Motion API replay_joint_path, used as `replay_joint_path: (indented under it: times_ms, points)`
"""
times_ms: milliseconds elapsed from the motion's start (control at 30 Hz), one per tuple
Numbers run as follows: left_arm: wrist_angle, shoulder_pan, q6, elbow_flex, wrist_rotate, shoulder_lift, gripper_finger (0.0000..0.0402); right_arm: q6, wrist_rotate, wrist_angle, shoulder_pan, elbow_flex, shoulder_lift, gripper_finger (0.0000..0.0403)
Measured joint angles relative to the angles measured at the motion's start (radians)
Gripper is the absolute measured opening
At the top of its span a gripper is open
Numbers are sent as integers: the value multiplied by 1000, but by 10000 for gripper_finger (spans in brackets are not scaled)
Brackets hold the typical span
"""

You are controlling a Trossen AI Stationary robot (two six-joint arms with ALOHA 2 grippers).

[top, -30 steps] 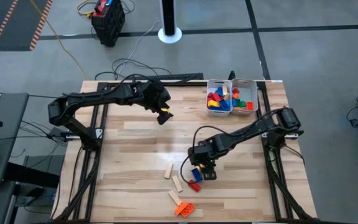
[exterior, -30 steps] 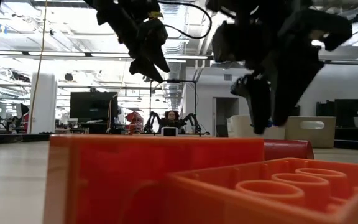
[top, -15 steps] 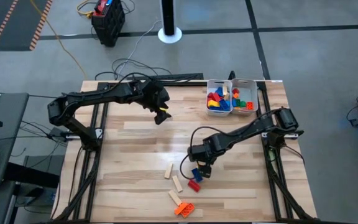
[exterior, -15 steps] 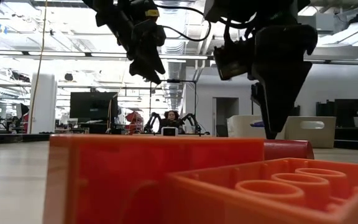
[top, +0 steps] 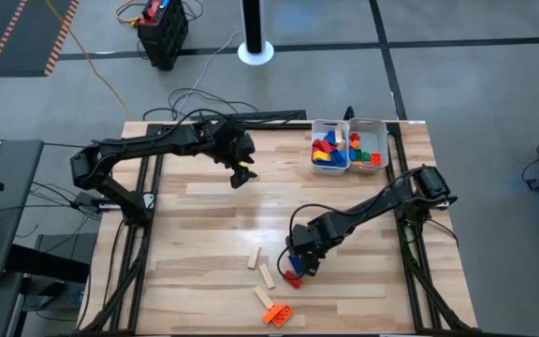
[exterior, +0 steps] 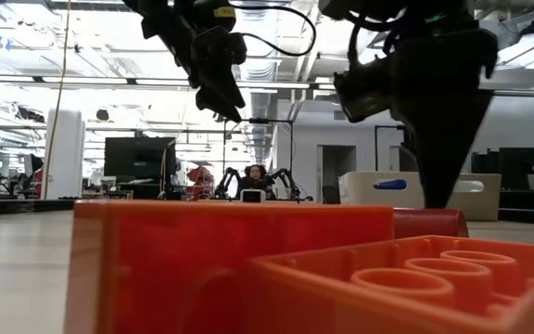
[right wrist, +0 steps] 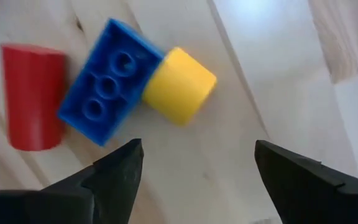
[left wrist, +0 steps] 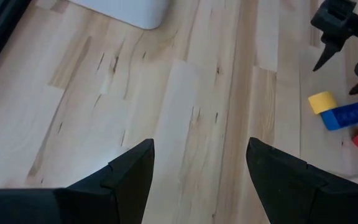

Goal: Sort blocks by size
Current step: Put the small yellow semi circular wooden block into the gray bin

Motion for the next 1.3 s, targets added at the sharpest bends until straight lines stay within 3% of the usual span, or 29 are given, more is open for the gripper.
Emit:
replay_joint_path:
  times_ms: [733, 1000, 1300]
  points:
    - [-10, 77, 47, 0, 49, -21, 245, 51, 34, 26, -24, 71, 86, 333]
    - [-20, 93, 65, 0, 54, -45, 245, 227, 28, 25, -65, 75, 98, 333]
    - [-25, 99, 87, 0, 54, -49, 245, 389, -52, 0, -96, 75, 98, 319]
